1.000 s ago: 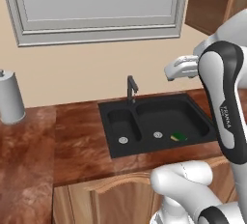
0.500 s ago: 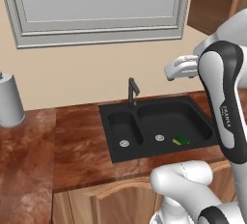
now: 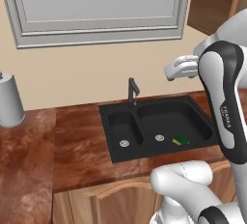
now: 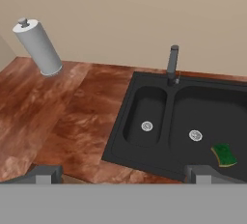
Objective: Pick up the sponge and sponge from the sink, and place them back in the cabinet, and close the cabinet doors.
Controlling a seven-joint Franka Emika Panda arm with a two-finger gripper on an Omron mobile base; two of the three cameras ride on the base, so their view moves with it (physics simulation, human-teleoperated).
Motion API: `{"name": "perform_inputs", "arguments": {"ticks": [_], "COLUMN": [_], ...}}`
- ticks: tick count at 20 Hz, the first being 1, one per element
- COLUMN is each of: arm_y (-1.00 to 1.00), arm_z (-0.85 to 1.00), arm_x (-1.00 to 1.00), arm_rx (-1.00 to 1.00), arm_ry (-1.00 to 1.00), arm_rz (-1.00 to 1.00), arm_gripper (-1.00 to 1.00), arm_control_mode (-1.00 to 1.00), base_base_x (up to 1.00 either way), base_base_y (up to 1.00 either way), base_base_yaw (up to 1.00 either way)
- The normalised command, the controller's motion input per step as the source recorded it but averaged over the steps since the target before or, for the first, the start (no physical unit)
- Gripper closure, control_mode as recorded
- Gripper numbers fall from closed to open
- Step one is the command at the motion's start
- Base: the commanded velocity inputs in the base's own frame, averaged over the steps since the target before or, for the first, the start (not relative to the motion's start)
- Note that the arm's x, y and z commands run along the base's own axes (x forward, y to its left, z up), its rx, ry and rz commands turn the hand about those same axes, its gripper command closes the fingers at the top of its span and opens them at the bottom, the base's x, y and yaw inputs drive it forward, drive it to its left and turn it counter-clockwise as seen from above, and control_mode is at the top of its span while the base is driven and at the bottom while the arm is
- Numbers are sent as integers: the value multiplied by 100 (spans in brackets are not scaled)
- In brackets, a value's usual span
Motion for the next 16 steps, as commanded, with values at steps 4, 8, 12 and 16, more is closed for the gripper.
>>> {"name": "perform_inputs", "arguments": {"ticks": [4, 8, 12, 16], "arm_y": [0, 0, 0, -7], "arm_z": [0, 0, 0, 0], "arm_x": [0, 0, 1, 18], "arm_rx": [0, 0, 0, -3], "arm_ry": [0, 0, 0, 8], "arm_rz": [0, 0, -4, -11], "arm_gripper": [-100, -100, -100, -100], "arm_control_mode": [100, 100, -100, -100], "base_base_x": [0, 0, 0, 0], "base_base_y": [0, 0, 0, 0], "base_base_yaw": [0, 0, 0, 0]}}
